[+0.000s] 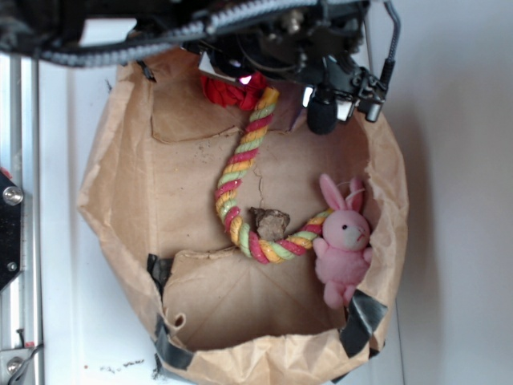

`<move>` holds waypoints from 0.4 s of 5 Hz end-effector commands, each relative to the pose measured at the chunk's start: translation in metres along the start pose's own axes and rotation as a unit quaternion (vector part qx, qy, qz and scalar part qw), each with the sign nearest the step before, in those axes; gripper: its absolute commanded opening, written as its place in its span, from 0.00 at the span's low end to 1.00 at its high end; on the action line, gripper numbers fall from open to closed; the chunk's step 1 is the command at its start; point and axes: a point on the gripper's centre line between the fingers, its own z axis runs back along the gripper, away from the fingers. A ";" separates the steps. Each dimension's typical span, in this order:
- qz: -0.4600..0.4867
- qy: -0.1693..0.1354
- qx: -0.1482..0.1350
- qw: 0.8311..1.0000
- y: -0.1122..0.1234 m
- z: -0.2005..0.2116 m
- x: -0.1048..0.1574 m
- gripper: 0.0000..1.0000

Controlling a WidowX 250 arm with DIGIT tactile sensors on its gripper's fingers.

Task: Grab the red paper.

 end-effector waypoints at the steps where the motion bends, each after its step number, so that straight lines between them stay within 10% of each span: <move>1: -0.032 -0.004 -0.041 0.999 -0.008 0.021 -0.023 1.00; 2: -0.037 0.006 -0.042 0.998 -0.012 0.027 -0.037 1.00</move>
